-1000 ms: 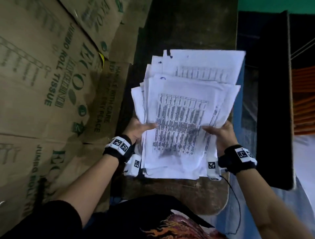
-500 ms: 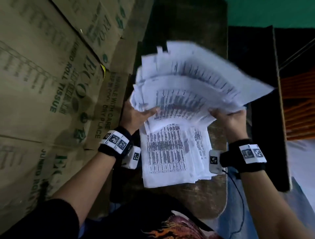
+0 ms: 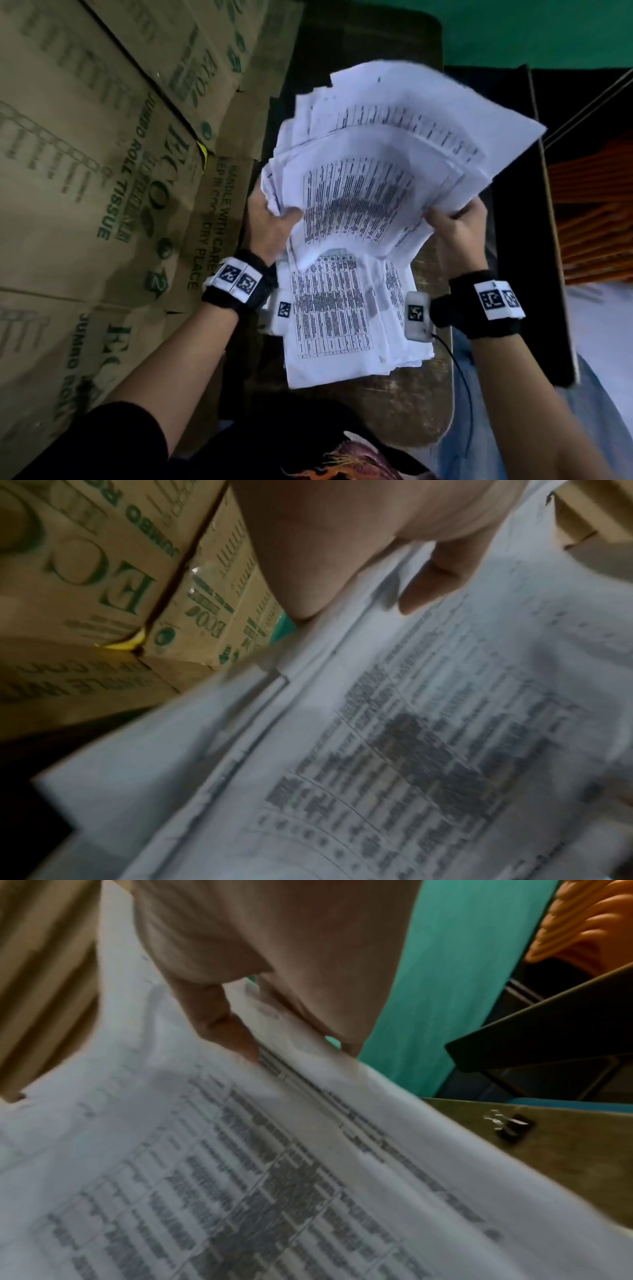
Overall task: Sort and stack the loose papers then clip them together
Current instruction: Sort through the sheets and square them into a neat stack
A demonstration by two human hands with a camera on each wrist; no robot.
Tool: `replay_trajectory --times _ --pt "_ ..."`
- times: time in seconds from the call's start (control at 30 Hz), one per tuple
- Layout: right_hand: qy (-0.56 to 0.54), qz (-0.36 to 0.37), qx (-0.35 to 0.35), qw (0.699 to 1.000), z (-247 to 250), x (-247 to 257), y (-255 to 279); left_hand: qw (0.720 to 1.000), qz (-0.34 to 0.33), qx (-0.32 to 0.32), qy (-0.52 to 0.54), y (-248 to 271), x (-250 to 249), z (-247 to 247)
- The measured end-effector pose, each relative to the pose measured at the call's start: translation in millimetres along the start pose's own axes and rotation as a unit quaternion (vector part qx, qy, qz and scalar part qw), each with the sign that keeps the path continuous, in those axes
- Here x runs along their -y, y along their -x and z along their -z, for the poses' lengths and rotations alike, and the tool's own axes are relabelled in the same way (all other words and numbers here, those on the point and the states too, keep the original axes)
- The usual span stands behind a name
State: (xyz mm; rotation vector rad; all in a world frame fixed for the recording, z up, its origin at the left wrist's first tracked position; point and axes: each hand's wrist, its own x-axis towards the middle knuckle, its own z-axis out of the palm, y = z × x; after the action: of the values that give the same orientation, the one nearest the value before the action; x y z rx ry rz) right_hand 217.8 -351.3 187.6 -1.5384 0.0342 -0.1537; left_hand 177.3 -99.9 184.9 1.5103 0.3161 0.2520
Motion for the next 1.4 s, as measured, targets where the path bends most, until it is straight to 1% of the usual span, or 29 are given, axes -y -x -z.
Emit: replay_trajectory --times 0.07,0.1,0.17,0.2,0.27,0.3,0.33,0.37,0.4,0.43,0.47,0.5,0.57,0.67,0.7,0.73,0.8,0.83,0.9,0.97,1.03,1.07,1.1,1.13,1.17,1.23,1.33,1.4 --pt "0.019 -0.022 0.01 1.0 11 -11 4 0.999 0.021 0.027 -0.016 4 2 10" --pt "0.038 -0.029 0.013 0.999 16 -15 7 0.997 0.04 0.042 -0.044 4 8 17" --pt "0.053 -0.029 0.031 0.998 22 -24 9 0.988 0.093 0.104 -0.061 -2 22 29" --pt "0.062 -0.022 0.051 0.997 24 -27 9 0.982 0.113 0.132 -0.068 -5 25 31" --pt "0.065 -0.044 0.085 0.993 14 -24 10 0.978 0.118 0.155 -0.076 -11 24 29" --pt "0.072 -0.078 0.088 0.99 6 -19 10 0.978 0.109 0.16 -0.082 -13 23 26" --pt "0.079 -0.094 0.096 0.988 0 -20 9 0.978 0.103 0.159 -0.088 -15 21 23" --pt "0.077 -0.084 0.1 0.988 -2 -22 7 0.979 0.087 0.159 -0.092 -19 22 24" --pt "0.068 -0.059 0.091 0.992 -2 -25 5 0.982 0.081 0.151 -0.083 -22 21 24" --pt "0.05 -0.055 0.067 0.995 0 -30 4 0.984 0.084 0.139 -0.074 -24 23 25" --pt "0.029 -0.065 0.055 0.996 2 -34 1 0.987 0.079 0.127 -0.066 -24 22 23" --pt "0.028 -0.08 0.051 0.995 1 -36 1 0.988 0.058 0.12 -0.074 -24 25 20" --pt "0.042 -0.086 0.076 0.993 -5 -39 3 0.988 0.017 0.112 -0.1 -19 23 8" --pt "0.061 -0.075 0.112 0.989 -11 -37 5 0.994 -0.024 0.047 -0.091 -19 20 -7" --pt "0.072 -0.074 0.116 0.988 -10 -37 6 0.996 -0.025 0.027 -0.078 -20 21 -7" --pt "0.078 -0.075 0.11 0.988 -9 -38 6 0.997 -0.017 0.015 -0.067 -20 19 -9" --pt "0.091 -0.073 0.047 0.992 -12 -35 3 0.999 -0.005 0.009 -0.039 -20 16 -9" --pt "0.089 -0.061 0.018 0.994 -13 -33 1 1.0 -0.001 0.004 -0.007 -19 13 -9" --pt "0.06 -0.04 -0.012 0.997 -12 -28 -1 0.999 -0.003 0.014 0.031 -13 4 0" --pt "0.046 -0.043 -0.014 0.998 -2 -29 3 0.998 -0.015 0.054 -0.014 -6 4 11" --pt "0.078 -0.083 0.019 0.993 8 -38 13 0.988 0.021 0.123 -0.096 2 18 22" --pt "0.09 -0.107 0.039 0.989 12 -46 16 0.978 0.058 0.152 -0.129 4 28 24" --pt "0.101 -0.13 0.049 0.985 14 -54 19 0.969 0.091 0.172 -0.154 7 33 25" --pt "0.104 -0.149 0.046 0.982 11 -59 20 0.961 0.107 0.189 -0.172 6 40 25" --pt "0.104 -0.156 0.035 0.982 8 -62 20 0.957 0.11 0.199 -0.18 7 42 24" --pt "0.1 -0.139 0.01 0.985 1 -60 17 0.954 0.116 0.198 -0.192 3 42 27" --pt "0.082 -0.117 0.002 0.99 -2 -44 9 0.942 0.115 0.213 -0.231 -9 47 40" --pt "0.069 -0.113 -0.008 0.991 4 -39 4 0.95 0.135 0.201 -0.197 -11 51 50"
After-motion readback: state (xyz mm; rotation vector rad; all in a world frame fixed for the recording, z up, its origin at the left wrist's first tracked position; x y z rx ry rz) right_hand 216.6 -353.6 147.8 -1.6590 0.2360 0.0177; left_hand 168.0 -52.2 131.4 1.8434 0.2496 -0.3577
